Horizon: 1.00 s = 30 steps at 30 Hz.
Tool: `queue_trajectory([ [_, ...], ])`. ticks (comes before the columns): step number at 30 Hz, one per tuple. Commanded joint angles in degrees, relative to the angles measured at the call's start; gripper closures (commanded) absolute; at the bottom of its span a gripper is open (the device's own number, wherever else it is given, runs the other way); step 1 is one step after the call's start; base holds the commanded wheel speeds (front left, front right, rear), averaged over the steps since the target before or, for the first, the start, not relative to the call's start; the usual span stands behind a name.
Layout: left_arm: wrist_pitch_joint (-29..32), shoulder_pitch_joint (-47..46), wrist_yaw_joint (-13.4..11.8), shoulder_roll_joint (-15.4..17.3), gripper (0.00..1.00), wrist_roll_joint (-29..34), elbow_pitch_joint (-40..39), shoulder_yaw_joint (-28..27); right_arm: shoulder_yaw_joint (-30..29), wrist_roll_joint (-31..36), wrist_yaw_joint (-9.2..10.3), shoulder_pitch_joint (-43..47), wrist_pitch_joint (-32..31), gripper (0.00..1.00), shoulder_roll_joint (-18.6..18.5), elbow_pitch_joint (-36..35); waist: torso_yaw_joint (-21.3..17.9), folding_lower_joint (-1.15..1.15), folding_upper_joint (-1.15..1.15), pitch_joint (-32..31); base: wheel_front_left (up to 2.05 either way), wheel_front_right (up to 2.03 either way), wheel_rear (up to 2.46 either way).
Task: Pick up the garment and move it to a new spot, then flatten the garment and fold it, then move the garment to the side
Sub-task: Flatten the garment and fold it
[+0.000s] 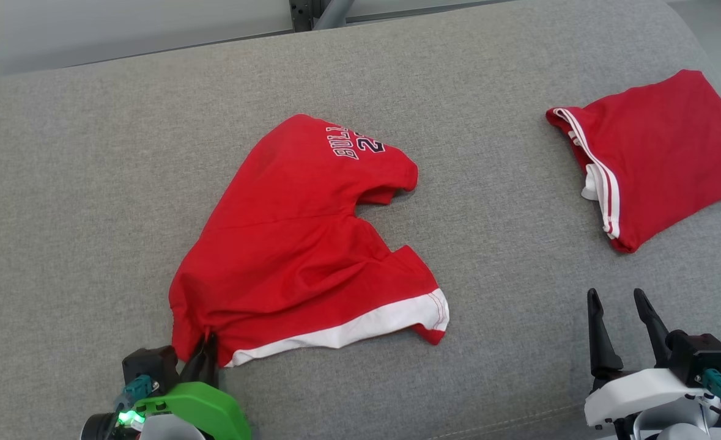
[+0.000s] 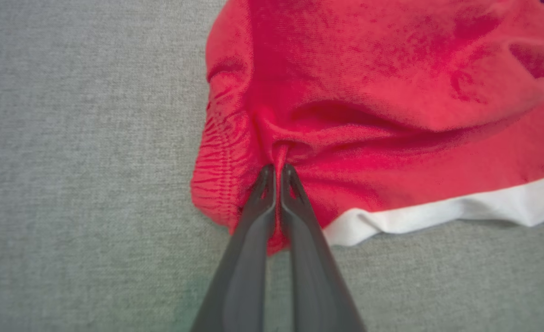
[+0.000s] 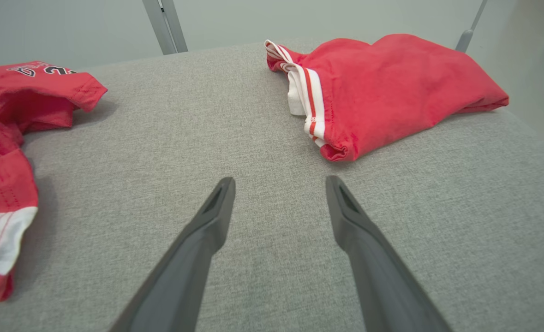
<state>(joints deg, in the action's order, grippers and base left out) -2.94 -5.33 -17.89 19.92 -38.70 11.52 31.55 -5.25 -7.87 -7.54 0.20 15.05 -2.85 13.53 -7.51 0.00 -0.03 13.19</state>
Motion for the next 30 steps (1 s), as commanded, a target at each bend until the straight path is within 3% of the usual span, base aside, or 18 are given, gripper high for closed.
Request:
queue_trajectory([
  [1,-0.14,-0.76,0.21,0.15,1.0,-0.11,-0.64,-0.16,-0.24,-0.11,0.11,-0.08,0.18,0.0,-0.1,0.14,0.04,0.0,0.03,-0.13,0.0,0.0,0.0],
  [7,2.27,-2.16,-0.43,1.87,1.0,1.75,-6.71,1.09,-0.04,-0.18,0.11,0.15,0.18,0.0,-0.1,0.47,0.43,0.0,0.03,-0.73,0.0,0.0,0.0],
  [13,9.39,-8.05,1.29,3.56,1.0,3.09,-9.55,3.89,0.4,0.34,0.11,-0.54,0.18,0.0,-0.1,0.82,0.68,0.0,0.03,-0.73,0.0,0.0,0.0],
  [18,14.33,-15.32,3.9,2.13,1.0,3.01,-4.22,5.67,0.98,0.45,0.11,-1.19,0.18,0.0,-0.11,0.87,-0.35,0.0,0.03,0.1,0.0,0.0,0.0],
  [24,15.39,-24.19,7.9,-0.64,1.0,4.21,6.72,7.47,1.74,-0.44,0.11,-2.1,0.18,0.0,-0.09,1.34,-3.0,0.0,0.03,1.8,0.0,0.0,0.0],
  [25,14.84,-25.49,8.42,-1.04,0.84,4.57,8.39,7.64,1.79,-0.58,0.11,-2.11,0.18,0.0,-0.1,1.42,-3.42,0.0,0.03,2.02,0.0,0.0,0.0],
  [26,14.17,-26.59,8.78,-1.55,0.33,4.79,10.07,7.65,1.77,-0.75,0.11,-2.07,0.18,0.0,-0.1,1.56,-3.79,0.0,0.03,2.22,0.0,0.0,0.0],
  [27,13.54,-27.38,9.11,-1.91,0.0,5.01,12.0,7.67,1.78,-0.84,0.11,-2.02,0.18,0.0,-0.1,1.66,-4.14,0.0,0.03,2.37,0.0,0.0,0.0],
  [30,11.6,-28.59,10.09,-2.75,0.0,5.1,17.03,7.81,1.73,-1.22,0.11,-1.69,0.18,0.0,-0.09,1.99,-5.01,0.0,0.03,2.43,0.0,0.0,0.0],
])
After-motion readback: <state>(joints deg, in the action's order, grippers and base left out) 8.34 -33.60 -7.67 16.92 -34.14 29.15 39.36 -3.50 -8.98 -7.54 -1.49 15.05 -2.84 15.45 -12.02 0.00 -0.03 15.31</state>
